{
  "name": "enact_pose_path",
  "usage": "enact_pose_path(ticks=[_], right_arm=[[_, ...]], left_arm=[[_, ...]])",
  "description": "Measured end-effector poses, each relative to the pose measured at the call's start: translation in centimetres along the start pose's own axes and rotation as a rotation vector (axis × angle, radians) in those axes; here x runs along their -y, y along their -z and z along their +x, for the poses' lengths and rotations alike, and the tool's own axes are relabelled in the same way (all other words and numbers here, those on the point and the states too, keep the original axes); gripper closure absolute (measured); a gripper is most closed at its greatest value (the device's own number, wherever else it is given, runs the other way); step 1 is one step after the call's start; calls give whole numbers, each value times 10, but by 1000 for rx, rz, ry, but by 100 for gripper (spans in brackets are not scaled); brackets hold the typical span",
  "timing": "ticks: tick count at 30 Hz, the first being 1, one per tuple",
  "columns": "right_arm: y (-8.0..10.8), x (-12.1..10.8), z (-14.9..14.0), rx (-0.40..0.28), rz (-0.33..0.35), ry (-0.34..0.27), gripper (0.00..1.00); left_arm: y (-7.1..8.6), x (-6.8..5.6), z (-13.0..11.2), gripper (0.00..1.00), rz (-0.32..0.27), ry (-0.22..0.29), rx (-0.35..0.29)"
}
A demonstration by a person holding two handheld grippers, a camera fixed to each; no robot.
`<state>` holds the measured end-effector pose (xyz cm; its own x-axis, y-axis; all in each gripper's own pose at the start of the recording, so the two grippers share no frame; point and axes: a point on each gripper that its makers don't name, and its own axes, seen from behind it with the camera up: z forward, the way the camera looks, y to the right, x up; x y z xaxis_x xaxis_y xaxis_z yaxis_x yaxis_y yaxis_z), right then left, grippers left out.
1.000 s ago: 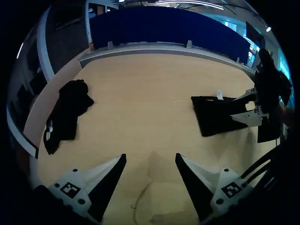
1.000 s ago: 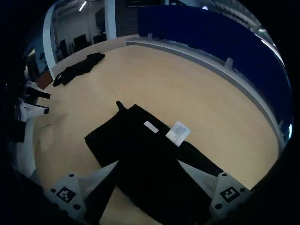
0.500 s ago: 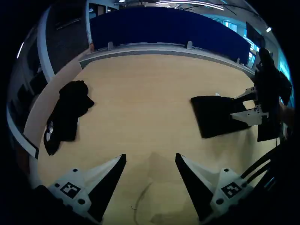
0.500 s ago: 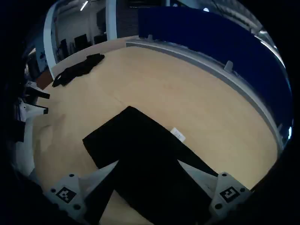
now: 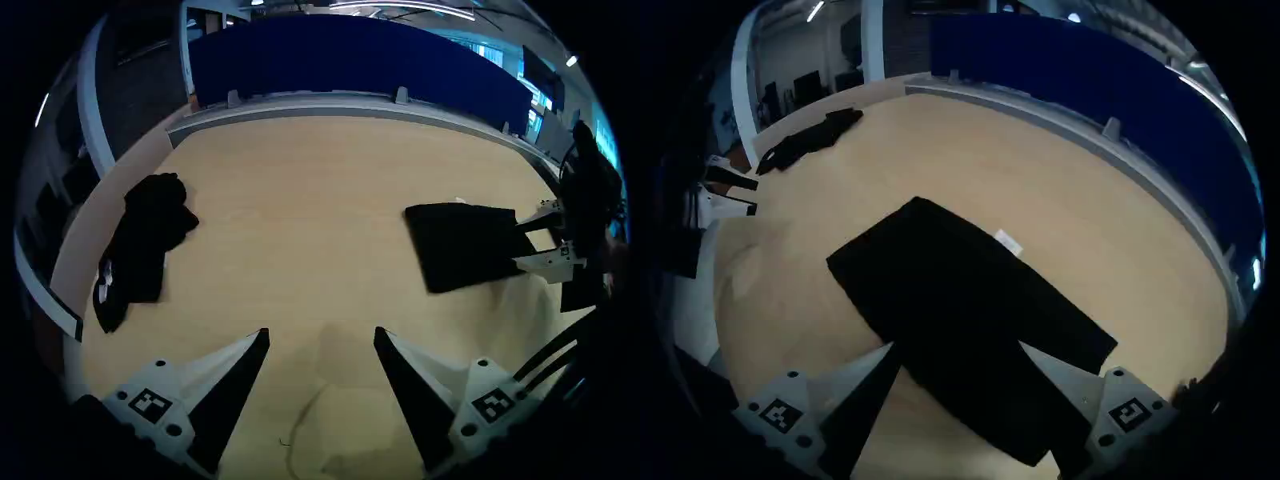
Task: Fold towel
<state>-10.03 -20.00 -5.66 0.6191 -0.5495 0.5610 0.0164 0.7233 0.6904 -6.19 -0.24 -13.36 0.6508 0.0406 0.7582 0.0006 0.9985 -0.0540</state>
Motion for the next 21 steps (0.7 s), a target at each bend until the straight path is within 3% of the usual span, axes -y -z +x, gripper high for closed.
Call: enact_pose_path(ticks=[15,21], right_arm=[[44,-47,-65,54,-88,-49,0],[49,-58,-82,78,-106,-59,13]], left_arm=[[4,-5,1,3,-14,-8,-1],[5,-6,0,3,-18,-6,-1]])
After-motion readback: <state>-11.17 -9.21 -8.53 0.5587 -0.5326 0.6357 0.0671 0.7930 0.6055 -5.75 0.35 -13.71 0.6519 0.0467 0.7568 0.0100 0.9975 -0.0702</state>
